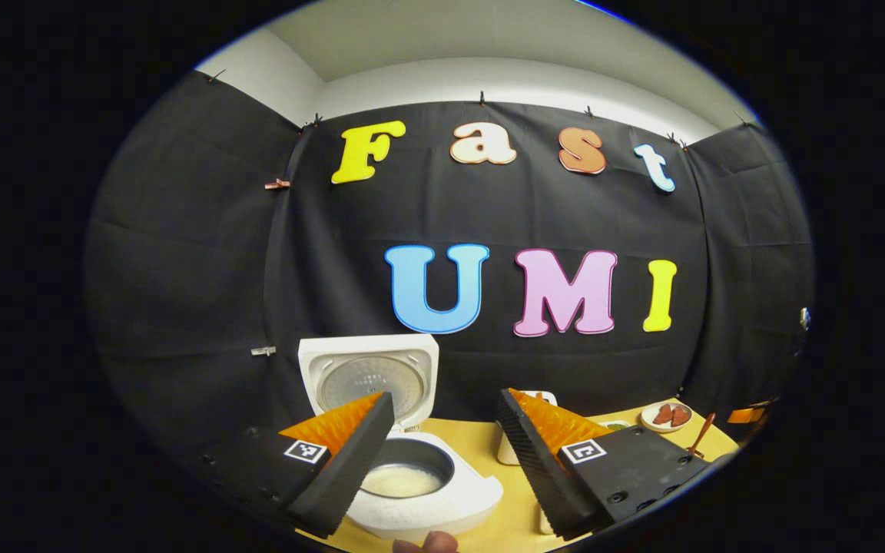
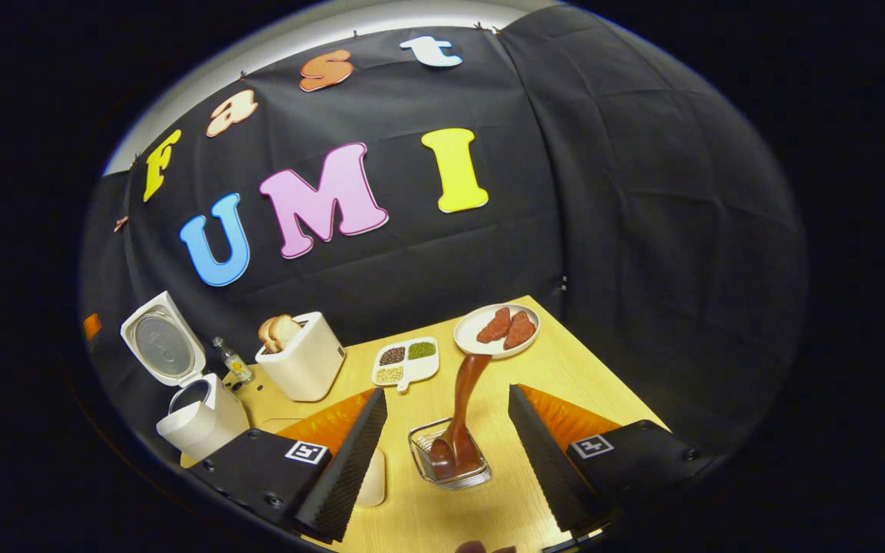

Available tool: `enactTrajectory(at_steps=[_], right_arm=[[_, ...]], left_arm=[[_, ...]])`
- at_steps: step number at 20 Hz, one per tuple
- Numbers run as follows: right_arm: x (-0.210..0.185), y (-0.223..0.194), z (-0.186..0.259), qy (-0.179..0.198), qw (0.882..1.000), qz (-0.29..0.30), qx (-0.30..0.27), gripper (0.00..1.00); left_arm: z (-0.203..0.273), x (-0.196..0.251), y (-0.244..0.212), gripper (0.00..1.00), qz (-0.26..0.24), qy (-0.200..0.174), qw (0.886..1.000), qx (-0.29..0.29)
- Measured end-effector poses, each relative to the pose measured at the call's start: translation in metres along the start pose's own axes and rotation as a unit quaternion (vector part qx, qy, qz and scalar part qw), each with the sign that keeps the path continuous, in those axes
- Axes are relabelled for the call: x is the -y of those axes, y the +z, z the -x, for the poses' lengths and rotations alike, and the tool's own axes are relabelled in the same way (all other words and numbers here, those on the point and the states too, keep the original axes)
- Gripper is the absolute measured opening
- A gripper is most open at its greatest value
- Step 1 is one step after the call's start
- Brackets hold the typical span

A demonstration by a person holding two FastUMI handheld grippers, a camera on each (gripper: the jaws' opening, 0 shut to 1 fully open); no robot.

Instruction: Close the left gripper, press the button to open the rice cooker; take a wooden spoon from the chopstick holder with the right hand, scoop a spoonful of rice and pour it into the rice cooker, then put the wooden spoon back into the chopstick holder.

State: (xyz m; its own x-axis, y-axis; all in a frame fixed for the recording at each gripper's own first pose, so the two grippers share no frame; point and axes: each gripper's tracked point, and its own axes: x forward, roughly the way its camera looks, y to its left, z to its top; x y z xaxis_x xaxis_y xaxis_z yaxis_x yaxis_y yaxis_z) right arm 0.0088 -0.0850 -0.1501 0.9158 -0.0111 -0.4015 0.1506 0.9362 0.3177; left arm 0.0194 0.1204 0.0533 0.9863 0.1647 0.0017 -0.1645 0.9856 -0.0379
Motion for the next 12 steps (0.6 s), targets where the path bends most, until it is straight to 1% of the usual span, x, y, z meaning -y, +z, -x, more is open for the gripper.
enactTrajectory(at_steps=[3, 6, 9, 10, 12], right_arm=[[-0.025, 0.014, 0.016, 0.013, 1.0, 0.014, 0.018, 0.98], [-0.047, 0.022, 0.029, 0.021, 0.999, 0.035, 0.031, 0.98], [-0.066, 0.024, 0.041, 0.022, 0.997, 0.064, 0.038, 0.98], [-0.072, 0.023, 0.044, 0.023, 0.996, 0.072, 0.039, 0.98], [-0.083, 0.021, 0.049, 0.02, 0.995, 0.085, 0.041, 0.98]], left_arm=[[-0.031, -0.018, 0.019, 0.95, 0.004, 0.009, 1.0, 0.021], [-0.066, -0.042, 0.039, 0.94, -0.009, 0.025, 0.999, 0.048], [-0.102, -0.062, 0.053, 0.94, -0.013, 0.031, 0.997, 0.067], [-0.115, -0.068, 0.056, 0.96, -0.012, 0.032, 0.997, 0.07], [-0.141, -0.08, 0.057, 0.94, -0.006, 0.034, 0.997, 0.068]])
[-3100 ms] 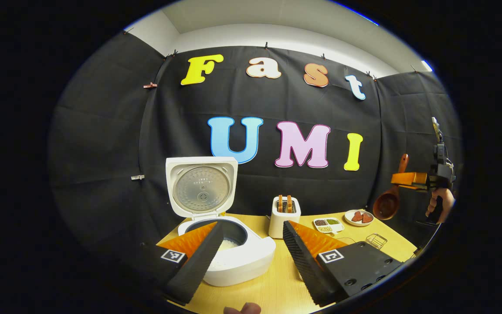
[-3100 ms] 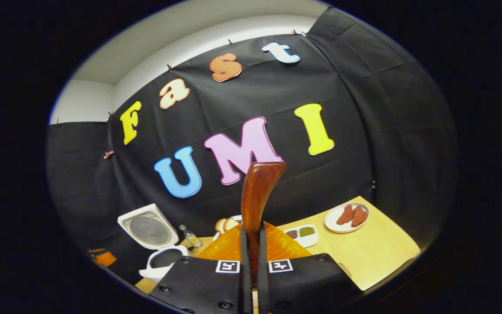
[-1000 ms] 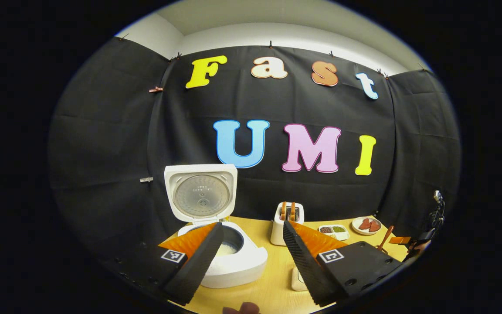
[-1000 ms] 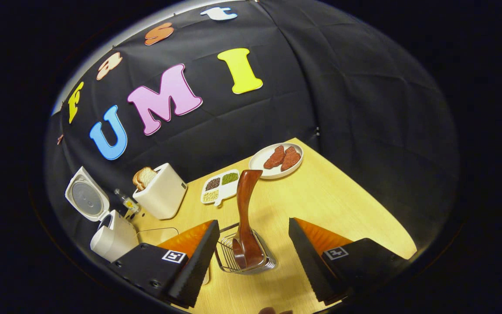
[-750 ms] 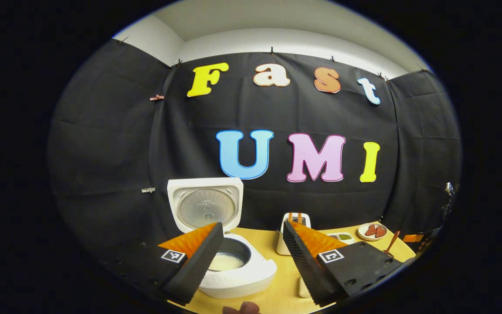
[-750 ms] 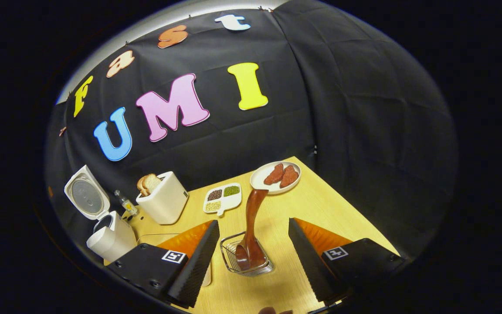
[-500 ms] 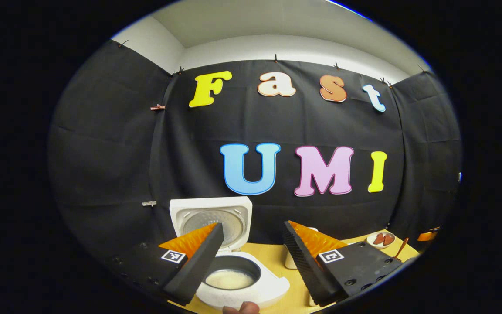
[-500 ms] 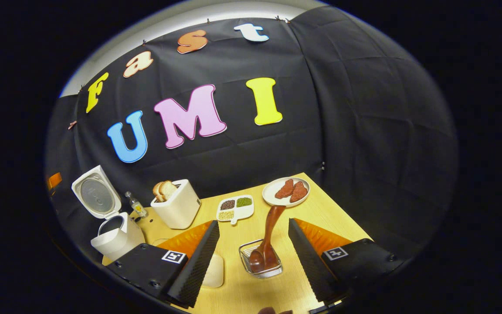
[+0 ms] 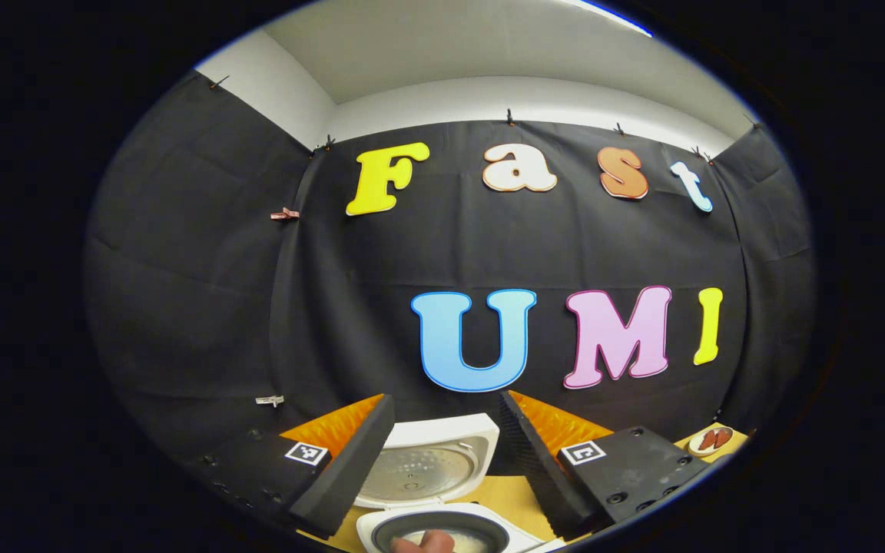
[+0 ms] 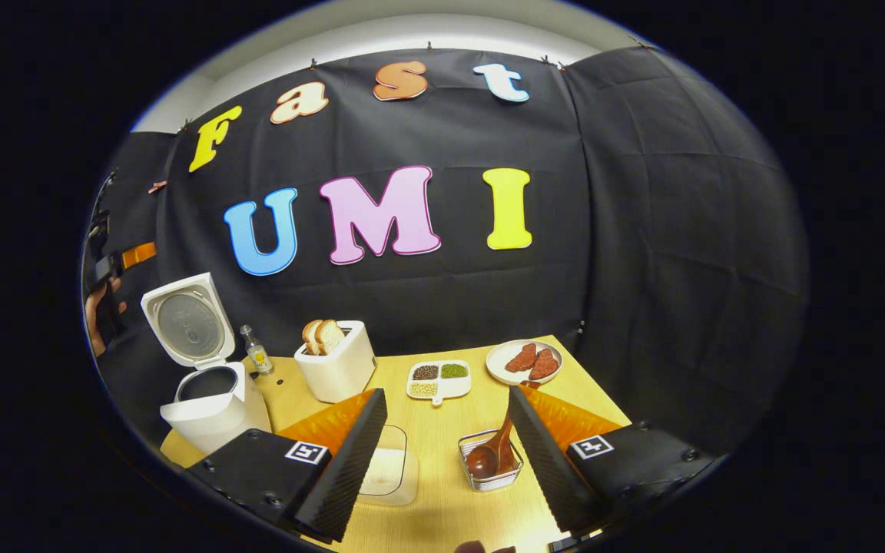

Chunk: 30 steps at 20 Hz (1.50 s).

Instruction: Close the left gripper, press the button to open the rice cooker; take a wooden spoon from the chopstick holder with the right hand, scoop a spoonful of rice and pour it into the rice cooker, then put the wooden spoon back into the chopstick holder.

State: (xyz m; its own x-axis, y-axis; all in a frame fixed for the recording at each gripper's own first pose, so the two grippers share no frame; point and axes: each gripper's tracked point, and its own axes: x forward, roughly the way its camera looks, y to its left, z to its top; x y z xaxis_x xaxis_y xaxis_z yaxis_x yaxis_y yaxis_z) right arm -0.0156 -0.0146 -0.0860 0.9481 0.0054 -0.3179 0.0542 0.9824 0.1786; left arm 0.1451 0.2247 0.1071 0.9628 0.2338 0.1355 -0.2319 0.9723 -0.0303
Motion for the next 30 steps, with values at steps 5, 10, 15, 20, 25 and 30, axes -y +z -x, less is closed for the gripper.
enactTrajectory(at_steps=[5, 10, 15, 20, 25, 30], right_arm=[[-0.019, -0.005, 0.011, -0.014, 1.0, -0.006, -0.001, 0.98], [-0.029, -0.014, 0.021, -0.034, 0.999, -0.012, -0.008, 0.99], [-0.039, -0.018, 0.03, -0.041, 0.999, -0.015, -0.01, 0.99], [-0.044, -0.02, 0.032, -0.032, 0.999, -0.015, -0.018, 0.98], [-0.048, -0.018, 0.028, -0.005, 1.0, -0.014, -0.023, 0.99], [-0.046, -0.014, 0.027, 0.021, 0.999, -0.004, -0.028, 0.99]], left_arm=[[-0.061, -0.033, -0.026, 0.94, -0.005, 0.023, 0.999, -0.023], [-0.11, -0.055, -0.06, 0.94, -0.026, 0.034, 0.998, -0.055], [-0.132, -0.063, -0.096, 0.94, -0.034, 0.044, 0.993, -0.102], [-0.121, -0.06, -0.101, 0.98, -0.017, 0.058, 0.99, -0.125], [-0.077, -0.04, -0.109, 0.98, 0.01, 0.059, 0.985, -0.164], [-0.02, -0.016, -0.13, 0.99, 0.007, 0.071, 0.975, -0.211]])
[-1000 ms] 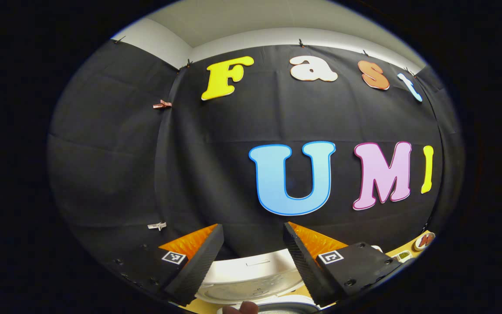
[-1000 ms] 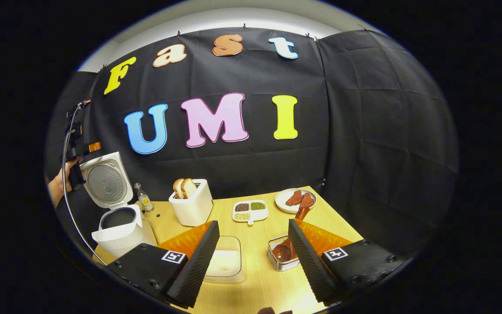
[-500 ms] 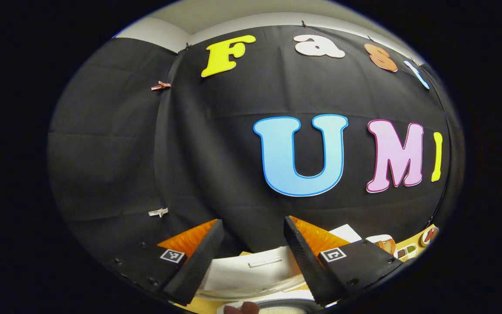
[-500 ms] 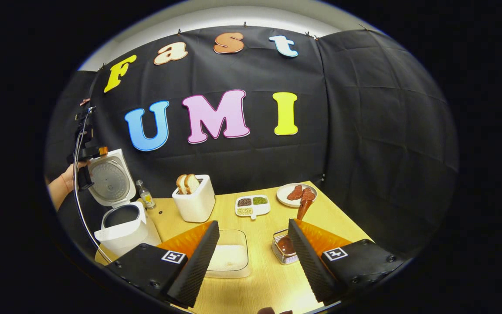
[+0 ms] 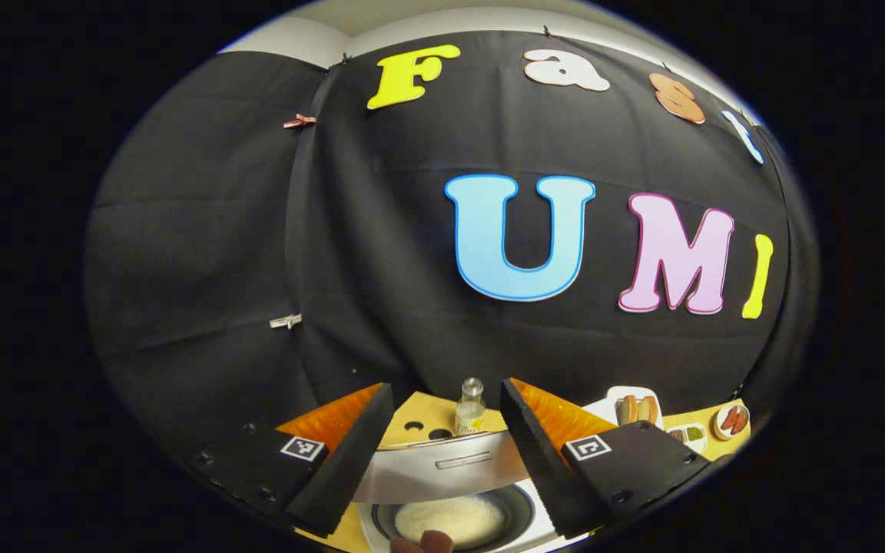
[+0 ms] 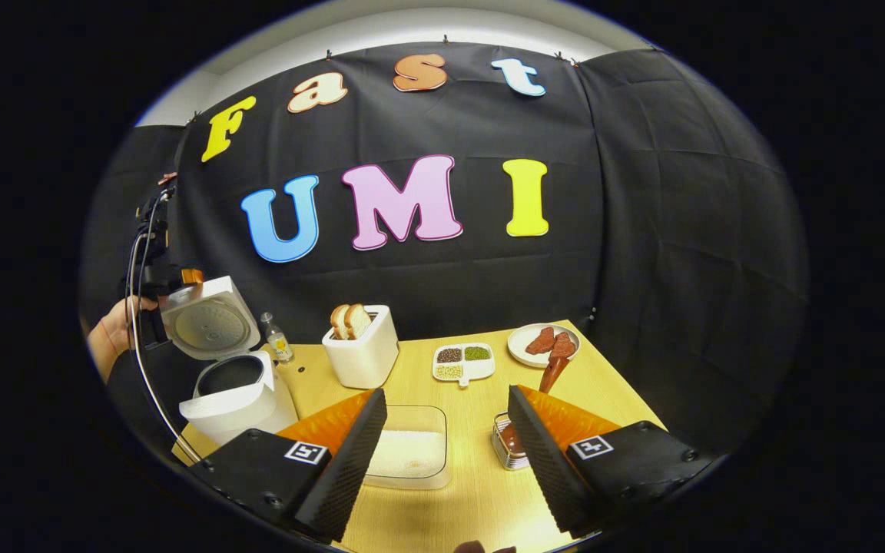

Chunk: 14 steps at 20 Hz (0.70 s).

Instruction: Close the left gripper, press the button to open the rice cooker; take a wooden spoon from the chopstick holder with the right hand, scoop a spoonful of rice and pour it into the rice cooker, then put the wooden spoon back into the chopstick holder.

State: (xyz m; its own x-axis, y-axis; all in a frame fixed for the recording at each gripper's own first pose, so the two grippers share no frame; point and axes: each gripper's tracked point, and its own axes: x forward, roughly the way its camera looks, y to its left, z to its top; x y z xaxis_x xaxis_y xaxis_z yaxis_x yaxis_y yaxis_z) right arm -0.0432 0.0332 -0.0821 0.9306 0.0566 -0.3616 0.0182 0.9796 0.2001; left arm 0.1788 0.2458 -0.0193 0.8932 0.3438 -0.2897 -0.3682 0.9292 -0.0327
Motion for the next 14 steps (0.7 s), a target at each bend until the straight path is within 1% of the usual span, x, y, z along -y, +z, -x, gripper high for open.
enactTrajectory(at_steps=[4, 9, 11, 14], right_arm=[[0.003, -0.004, 0.006, 0.013, 1.0, 0.004, -0.007, 0.99], [0.007, -0.012, 0.016, 0.021, 1.0, 0.011, -0.016, 0.99], [0.001, -0.017, 0.019, 0.027, 0.999, 0.009, -0.022, 0.99], [-0.01, -0.021, 0.02, 0.039, 0.999, 0.01, -0.025, 0.98]], left_arm=[[0.021, 0.014, -0.052, 0.99, -0.02, 0.01, 0.999, -0.045], [0.042, 0.023, -0.118, 0.98, 0.006, 0.015, 0.996, -0.087], [0.046, 0.027, -0.137, 0.99, 0.005, 0.015, 0.995, -0.095], [0.05, 0.028, -0.153, 0.99, -0.001, 0.013, 0.995, -0.102]])
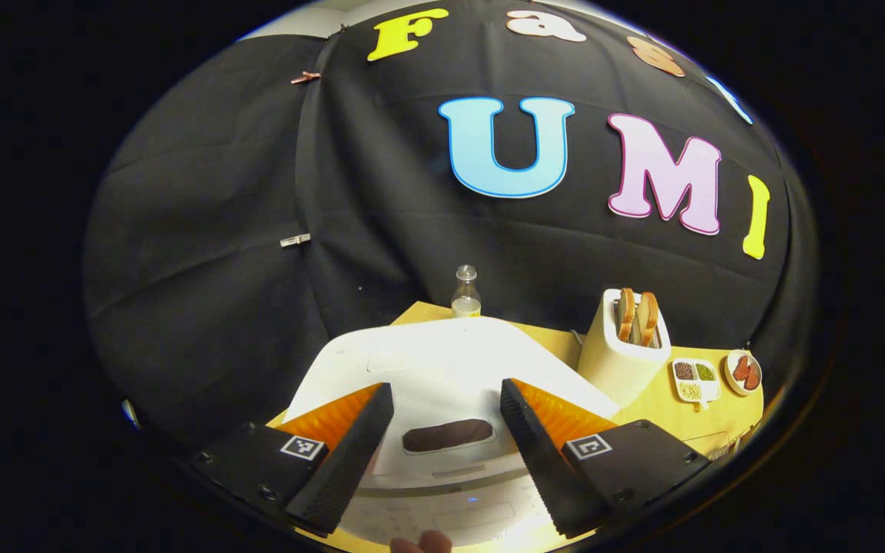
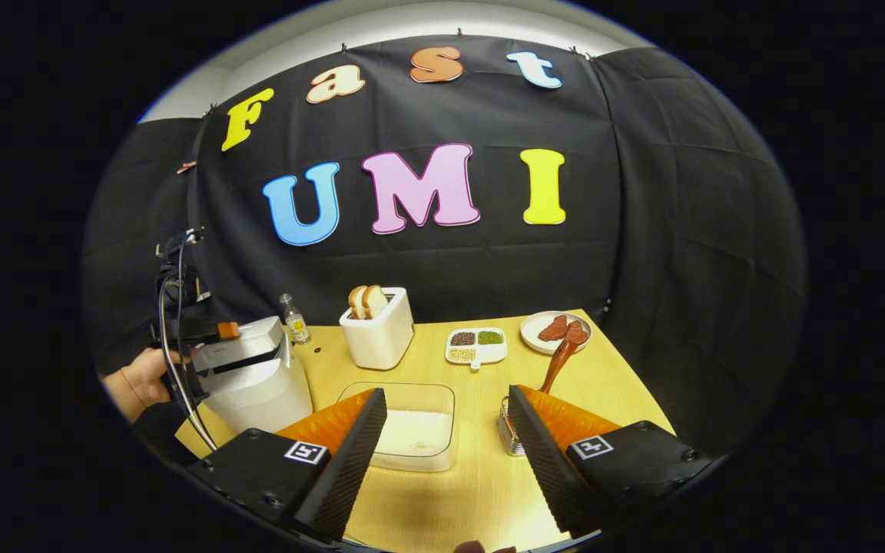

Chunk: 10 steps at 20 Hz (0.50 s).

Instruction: Close the left gripper, press the button to open the rice cooker; take a wooden spoon from the chopstick holder with the right hand, scoop a spoonful of rice and pour it into the rice cooker, then put the wooden spoon back into the chopstick holder.

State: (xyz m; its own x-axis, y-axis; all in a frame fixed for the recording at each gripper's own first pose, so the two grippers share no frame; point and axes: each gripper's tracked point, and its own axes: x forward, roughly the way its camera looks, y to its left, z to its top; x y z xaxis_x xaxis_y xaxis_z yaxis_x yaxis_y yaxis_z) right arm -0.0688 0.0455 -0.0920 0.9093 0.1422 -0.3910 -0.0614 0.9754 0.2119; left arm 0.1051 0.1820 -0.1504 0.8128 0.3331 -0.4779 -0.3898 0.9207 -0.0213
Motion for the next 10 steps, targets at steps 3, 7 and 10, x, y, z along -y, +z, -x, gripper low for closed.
enactTrajectory(at_steps=[3, 7, 10], right_arm=[[-0.012, 0.002, -0.002, 0.012, 1.0, 0.002, 0.003, 0.98], [-0.022, 0.007, -0.007, 0.021, 1.0, 0.001, 0.008, 0.98], [-0.026, 0.01, -0.009, 0.027, 1.0, -0.001, 0.011, 0.99]], left_arm=[[0.002, 0.003, -0.014, 1.0, 0.001, 0.0, 1.0, -0.005], [0.002, 0.004, -0.031, 1.0, -0.004, 0.001, 1.0, -0.014], [0.003, 0.006, -0.041, 1.0, -0.01, 0.002, 1.0, -0.02]])
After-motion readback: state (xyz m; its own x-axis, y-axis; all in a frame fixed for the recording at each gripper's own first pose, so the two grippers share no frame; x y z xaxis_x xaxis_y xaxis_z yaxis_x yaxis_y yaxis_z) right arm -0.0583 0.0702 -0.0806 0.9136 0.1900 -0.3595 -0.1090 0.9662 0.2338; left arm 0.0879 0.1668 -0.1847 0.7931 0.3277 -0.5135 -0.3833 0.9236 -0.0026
